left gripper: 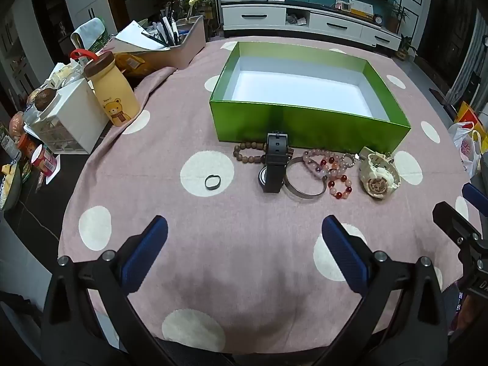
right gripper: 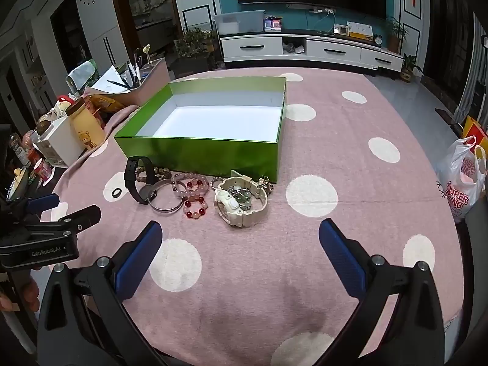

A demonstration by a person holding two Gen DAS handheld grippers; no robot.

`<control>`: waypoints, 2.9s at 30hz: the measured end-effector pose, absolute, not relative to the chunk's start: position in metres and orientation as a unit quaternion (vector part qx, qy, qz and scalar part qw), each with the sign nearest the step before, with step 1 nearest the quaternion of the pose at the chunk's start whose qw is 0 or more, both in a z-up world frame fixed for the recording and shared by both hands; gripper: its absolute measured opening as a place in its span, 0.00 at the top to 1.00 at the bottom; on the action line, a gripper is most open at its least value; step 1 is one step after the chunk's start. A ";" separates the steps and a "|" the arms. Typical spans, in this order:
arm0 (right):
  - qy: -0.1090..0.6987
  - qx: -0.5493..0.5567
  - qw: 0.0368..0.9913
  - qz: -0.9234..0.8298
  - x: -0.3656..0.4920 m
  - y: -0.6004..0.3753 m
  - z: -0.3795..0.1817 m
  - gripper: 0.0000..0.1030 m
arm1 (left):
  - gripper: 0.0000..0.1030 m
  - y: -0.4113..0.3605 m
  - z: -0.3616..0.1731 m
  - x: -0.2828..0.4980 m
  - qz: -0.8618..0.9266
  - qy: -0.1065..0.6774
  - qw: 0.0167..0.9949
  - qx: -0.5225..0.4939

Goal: Organize jewelry

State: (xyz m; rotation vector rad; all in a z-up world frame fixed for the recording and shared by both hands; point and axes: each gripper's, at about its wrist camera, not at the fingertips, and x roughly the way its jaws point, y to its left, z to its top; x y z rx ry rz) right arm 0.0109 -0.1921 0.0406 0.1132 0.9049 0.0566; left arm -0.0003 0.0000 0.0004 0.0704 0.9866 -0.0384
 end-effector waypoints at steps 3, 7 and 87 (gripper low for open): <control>0.438 0.056 0.897 0.029 0.011 -0.191 0.040 0.01 | 0.02 0.000 0.001 0.000 -0.015 0.473 0.880 0.036; 0.439 0.056 0.896 0.030 0.010 -0.191 0.038 0.01 | 0.02 0.001 0.000 0.001 -0.013 0.474 0.880 0.037; 0.433 0.057 0.898 0.048 0.002 -0.181 0.049 0.01 | 0.02 -0.004 0.005 -0.007 -0.016 0.468 0.882 0.046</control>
